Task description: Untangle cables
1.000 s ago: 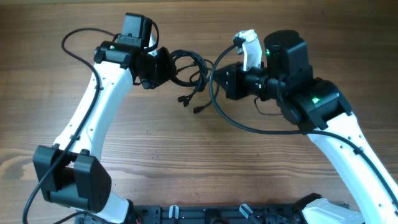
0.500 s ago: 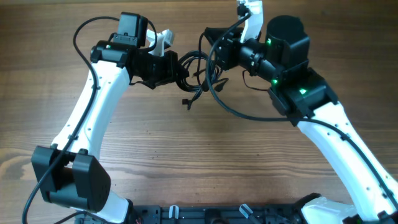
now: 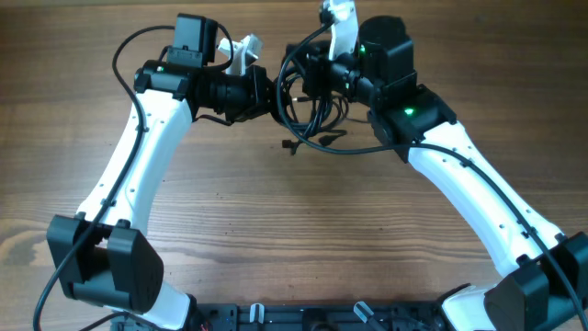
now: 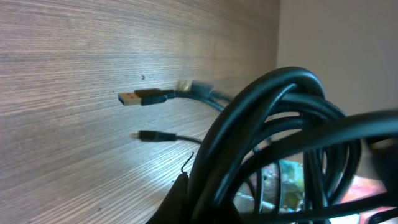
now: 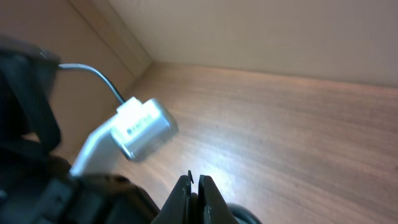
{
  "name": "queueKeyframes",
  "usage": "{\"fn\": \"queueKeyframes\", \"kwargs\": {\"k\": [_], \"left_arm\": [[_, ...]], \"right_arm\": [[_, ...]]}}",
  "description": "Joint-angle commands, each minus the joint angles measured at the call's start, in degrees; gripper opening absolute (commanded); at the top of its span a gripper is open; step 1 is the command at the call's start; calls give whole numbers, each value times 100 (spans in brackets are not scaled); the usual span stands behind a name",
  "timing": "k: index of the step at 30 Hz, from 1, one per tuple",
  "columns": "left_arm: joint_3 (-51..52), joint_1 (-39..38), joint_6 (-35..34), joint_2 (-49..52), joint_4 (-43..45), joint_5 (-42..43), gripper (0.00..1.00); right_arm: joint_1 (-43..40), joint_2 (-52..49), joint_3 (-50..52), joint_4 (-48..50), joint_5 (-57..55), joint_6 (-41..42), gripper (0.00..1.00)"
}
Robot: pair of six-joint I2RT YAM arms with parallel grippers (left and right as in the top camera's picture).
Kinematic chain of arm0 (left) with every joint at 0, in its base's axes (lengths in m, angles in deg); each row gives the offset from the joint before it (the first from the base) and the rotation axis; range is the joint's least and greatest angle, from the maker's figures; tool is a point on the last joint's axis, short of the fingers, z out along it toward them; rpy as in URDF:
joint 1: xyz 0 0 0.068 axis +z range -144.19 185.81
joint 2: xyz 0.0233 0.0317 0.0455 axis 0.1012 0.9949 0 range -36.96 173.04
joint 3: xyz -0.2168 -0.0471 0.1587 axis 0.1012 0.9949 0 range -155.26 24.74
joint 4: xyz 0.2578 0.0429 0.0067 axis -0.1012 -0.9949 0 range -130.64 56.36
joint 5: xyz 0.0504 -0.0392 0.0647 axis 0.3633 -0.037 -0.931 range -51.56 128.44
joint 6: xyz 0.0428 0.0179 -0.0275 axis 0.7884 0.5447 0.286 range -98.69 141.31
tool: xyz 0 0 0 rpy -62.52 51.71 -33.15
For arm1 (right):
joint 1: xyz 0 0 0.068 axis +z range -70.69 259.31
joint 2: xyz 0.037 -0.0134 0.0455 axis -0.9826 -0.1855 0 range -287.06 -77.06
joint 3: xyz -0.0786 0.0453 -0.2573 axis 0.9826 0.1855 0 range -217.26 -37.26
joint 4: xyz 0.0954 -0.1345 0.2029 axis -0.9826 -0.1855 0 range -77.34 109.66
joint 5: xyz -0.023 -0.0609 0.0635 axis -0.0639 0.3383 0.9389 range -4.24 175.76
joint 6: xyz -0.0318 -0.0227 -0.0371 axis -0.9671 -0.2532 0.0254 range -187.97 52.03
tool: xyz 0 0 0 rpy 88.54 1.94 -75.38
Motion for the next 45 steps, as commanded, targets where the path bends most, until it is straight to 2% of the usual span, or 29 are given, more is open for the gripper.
{"fn": "queueKeyframes", "kwargs": {"k": [1, 6, 7, 8, 10, 11, 12, 13, 15, 17, 18, 19, 21, 22, 25, 27, 29, 31, 36, 40, 45], "left_arm": [[-31, 188, -599, -11, 142, 313, 4], [-31, 396, -1163, -11, 417, -769, 4], [-31, 393, -1180, -11, 533, -774, 4], [-31, 389, -1180, -11, 629, -774, 4], [-31, 389, -1202, -11, 719, -776, 4], [-31, 389, -1309, -11, 717, -778, 4], [-31, 389, -1307, -11, 717, -778, 4], [-31, 389, -1320, -11, 717, -782, 4], [-31, 389, -1759, -11, 688, -1043, 4], [-31, 389, -2693, -11, 669, -1392, 4], [-31, 389, -3781, -11, 612, -1626, 4], [-31, 389, -4564, -11, 520, -1749, 4], [-31, 376, -6557, -11, -22, -1738, 4], [-31, 345, -7005, -11, -208, -1740, 4], [-31, 278, -7235, -11, -232, -1467, 4], [-31, 284, -8174, -11, -586, -837, 4], [-31, 284, -8524, -11, -675, -299, 4], [-31, 282, -8784, -11, -671, 361, 4], [-31, 278, -8758, -11, -654, 1342, 4], [-31, 278, -8758, -11, -654, 1370, 4], [-31, 278, -8758, -11, -654, 1084, 4]], "right_arm": [[46, -42, -101, -81, 258, -173, 4], [46, -42, -101, -404, 656, -142, 4], [46, -44, -101, -564, 654, -144, 5], [46, -44, -101, -699, 651, -146, 12], [46, -42, -101, -841, 656, -144, 39], [46, -24, -101, -811, 656, -140, 66], [46, 15, -101, -780, 656, -140, 87], [44, 92, -101, -743, 651, -138, 100], [37, 365, -101, -776, 365, 160, 100], [35, 693, -101, -1167, -330, 518, 100], [35, 896, -101, -1639, -737, 592, 100], [35, 960, -101, -1851, -745, 581, 100], [35, 988, -101, -2223, -284, 584, 100], [44, 962, -98, -2503, 133, 586, 100], [48, 765, -98, -2922, 313, 601, 95], [63, 592, -98, -3064, 367, 592, 90], [155, 455, -98, -3130, 376, 555, 86], [334, 350, -98, -3104, 308, 175, 83], [363, 245, -98, -2850, -463, -321, 73], [361, 236, -98, -2605, -953, -850, 65], [356, 236, -101, -2610, -1340, -922, 65]]}}
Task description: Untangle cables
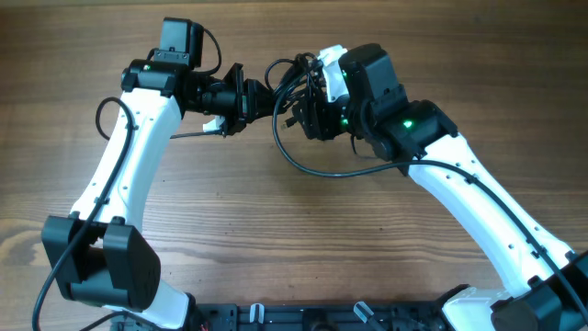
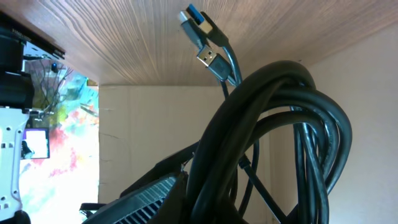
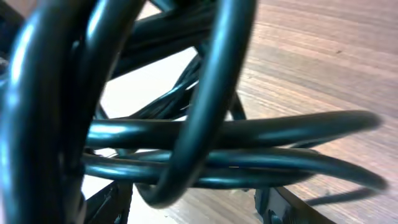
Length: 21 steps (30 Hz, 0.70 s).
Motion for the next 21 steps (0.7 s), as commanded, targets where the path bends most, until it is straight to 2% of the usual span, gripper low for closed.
{"fn": "queueKeyframes", "kwargs": {"k": [1, 2, 8, 10, 14, 16, 21], "left_arm": [[-37, -26, -55, -26, 13, 68, 4], [-37, -26, -50, -26, 11, 70, 4], [-37, -144, 96, -26, -306, 140, 4], [-37, -144, 96, -26, -306, 146, 4], [-37, -162, 146, -26, -306, 306, 4], [-37, -160, 208, -26, -306, 304, 4], [-37, -162, 227, -26, -306, 177, 4]], "right_arm": [[-15, -85, -59, 68, -319, -136, 66], [-15, -85, -59, 127, -417, -136, 70], [-15, -96, -57, 435, -675, -588, 69], [-13, -146, -57, 531, -669, -584, 59], [-13, -566, -57, 896, -365, -560, 55], [-13, -621, -57, 1097, -367, -289, 52], [-15, -621, -57, 1003, -367, -85, 18]]}}
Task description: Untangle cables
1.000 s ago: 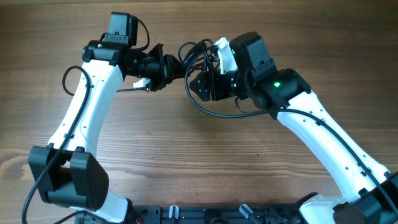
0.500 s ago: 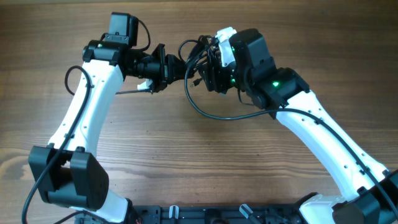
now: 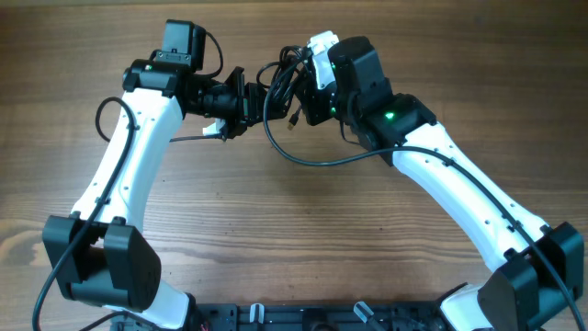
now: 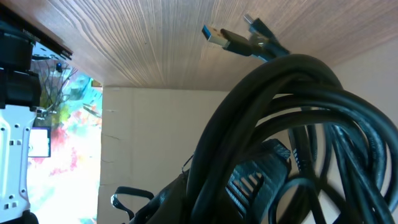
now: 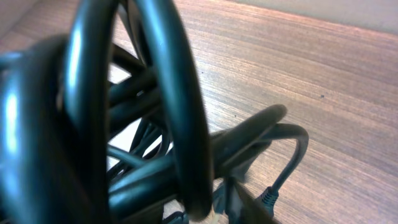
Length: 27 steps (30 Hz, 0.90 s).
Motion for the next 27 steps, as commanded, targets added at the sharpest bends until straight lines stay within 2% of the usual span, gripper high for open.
{"fn": "queueKeyframes", "kwargs": {"k": [1, 2, 5, 7, 9, 11, 14, 17, 18, 20, 22, 23, 26, 27], "left_arm": [[-37, -107, 199, -26, -68, 66, 4], [-37, -107, 199, -26, -68, -208, 4], [-37, -107, 225, -26, -70, -1602, 4], [-37, -107, 627, -26, -72, -2542, 4], [-37, -107, 1270, -26, -72, -3901, 4], [-37, -105, 1298, -26, -111, -4553, 4], [-37, -107, 1292, -26, -111, -4413, 4], [-37, -105, 920, -26, -116, -3609, 4], [-37, -107, 1003, -26, -205, -3392, 4], [-37, -107, 1692, -26, -337, -3624, 4], [-37, -111, 3432, -26, -118, -4133, 4], [-37, -118, 5174, -24, 210, -4186, 4], [-37, -203, 6710, -24, 448, -4113, 4], [-37, -258, 7444, -24, 595, -3812, 4]], "right_arm": [[-20, -79, -59, -304, -31, 315, 11], [-20, -52, -61, -573, -26, 393, 4], [-20, 245, -61, -1362, 79, 612, 4], [-20, 555, -61, -1775, 81, 612, 4], [-20, 1043, -61, -2345, 177, 645, 4], [-20, 1394, -61, -2791, 188, 647, 4], [-17, 1631, -61, -3123, 205, 765, 6], [-17, 1453, -59, -2975, 507, 737, 14], [-17, 1285, -59, -2855, 708, 721, 17], [-20, 1266, -61, -2761, 704, 503, 25], [-20, 1298, -70, -2682, 693, 236, 45], [-24, 1322, -111, -2688, 680, 125, 55], [-33, 1381, -144, -2643, 688, 129, 67], [-35, 1397, -149, -2592, 734, 125, 71]]}}
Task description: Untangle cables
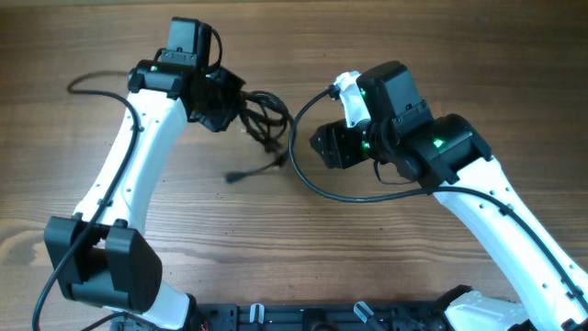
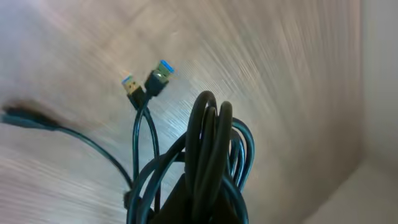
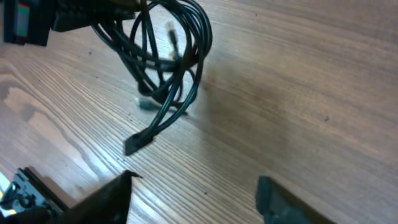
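Observation:
A bundle of black cables [image 1: 263,114] hangs from my left gripper [image 1: 230,103], which is shut on it at the back left of centre. In the left wrist view the coiled bundle [image 2: 212,140] rises from the left gripper [image 2: 205,208], and two USB plugs [image 2: 159,73] dangle over the wood. One loose end with a plug [image 1: 237,175] lies on the table. My right gripper [image 1: 326,147] is open and empty, to the right of the bundle. Its view shows the right gripper [image 3: 193,199] spread wide, with the bundle [image 3: 168,53] and a trailing plug [image 3: 134,144] ahead of it.
The wooden table [image 1: 276,248] fills the view. A black lead [image 1: 303,175] loops from the right wrist down across the table beside the bundle. Another thin lead [image 1: 92,83] trails from the left arm at the far left.
My right gripper was pressed in among the cables beside the left gripper. It is now open, empty and off to the right. The bundle stays in the left gripper, and a loose end lies on the table.
At first both grippers met at the back centre with the tangle between them, the right jaws shut. Then the right jaws were open amid the loops. They stayed close together with the tangle. Now the left alone holds it and the right is clear.

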{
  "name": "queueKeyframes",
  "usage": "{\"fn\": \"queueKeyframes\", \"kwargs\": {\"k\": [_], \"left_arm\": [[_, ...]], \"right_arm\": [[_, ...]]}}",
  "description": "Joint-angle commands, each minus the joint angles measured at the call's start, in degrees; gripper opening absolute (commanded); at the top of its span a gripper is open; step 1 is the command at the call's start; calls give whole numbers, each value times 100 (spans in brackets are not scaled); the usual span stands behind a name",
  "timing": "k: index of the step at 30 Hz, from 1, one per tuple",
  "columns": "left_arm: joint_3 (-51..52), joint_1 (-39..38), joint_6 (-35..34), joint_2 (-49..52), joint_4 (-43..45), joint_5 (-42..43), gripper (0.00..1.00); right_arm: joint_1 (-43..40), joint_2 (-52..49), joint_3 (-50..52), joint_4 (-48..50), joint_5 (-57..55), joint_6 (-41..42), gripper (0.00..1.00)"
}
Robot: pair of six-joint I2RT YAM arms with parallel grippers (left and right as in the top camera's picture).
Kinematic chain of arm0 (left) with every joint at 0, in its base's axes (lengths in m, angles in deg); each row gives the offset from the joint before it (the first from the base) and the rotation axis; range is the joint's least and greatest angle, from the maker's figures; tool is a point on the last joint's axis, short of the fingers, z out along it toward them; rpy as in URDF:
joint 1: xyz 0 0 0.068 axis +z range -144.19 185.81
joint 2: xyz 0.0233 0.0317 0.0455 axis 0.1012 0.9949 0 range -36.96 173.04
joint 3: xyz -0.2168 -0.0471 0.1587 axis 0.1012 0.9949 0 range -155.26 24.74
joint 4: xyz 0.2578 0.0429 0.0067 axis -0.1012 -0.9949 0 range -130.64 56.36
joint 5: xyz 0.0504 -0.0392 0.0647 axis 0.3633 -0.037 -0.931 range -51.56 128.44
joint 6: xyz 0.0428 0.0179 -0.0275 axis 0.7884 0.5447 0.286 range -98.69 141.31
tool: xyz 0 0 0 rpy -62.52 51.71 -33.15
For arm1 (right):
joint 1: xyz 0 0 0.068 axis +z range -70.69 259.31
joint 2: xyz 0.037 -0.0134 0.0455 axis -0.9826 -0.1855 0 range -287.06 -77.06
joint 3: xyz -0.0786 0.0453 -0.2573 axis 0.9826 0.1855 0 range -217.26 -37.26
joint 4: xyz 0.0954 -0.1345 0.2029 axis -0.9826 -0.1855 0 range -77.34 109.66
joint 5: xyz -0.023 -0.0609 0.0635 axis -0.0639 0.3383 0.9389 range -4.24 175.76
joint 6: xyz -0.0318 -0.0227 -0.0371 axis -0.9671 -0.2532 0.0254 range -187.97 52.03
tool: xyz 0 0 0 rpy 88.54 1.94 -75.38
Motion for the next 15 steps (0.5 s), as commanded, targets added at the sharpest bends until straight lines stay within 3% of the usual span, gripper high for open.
{"fn": "queueKeyframes", "kwargs": {"k": [1, 6, 9, 11, 13, 15], "left_arm": [[-39, -146, 3405, 0, 393, 1012, 4], [-42, -79, 6483, 0, 474, 3884, 4], [-39, -81, 6605, 0, 490, 4011, 4], [-39, -85, 6332, 0, 492, 4013, 4], [-39, -85, 5899, 0, 509, 4011, 4], [-39, -85, 5254, 0, 579, 4011, 4]], "right_arm": [[-33, 98, -157, 138, 188, -177, 72], [-37, 96, -157, 428, 205, 188, 68], [-37, 96, -157, 756, 551, 372, 51], [-37, 76, -155, 1012, 621, 619, 22], [-37, -31, -155, 1110, 605, 780, 5], [-37, -234, -155, 1147, 627, 973, 4]]}}
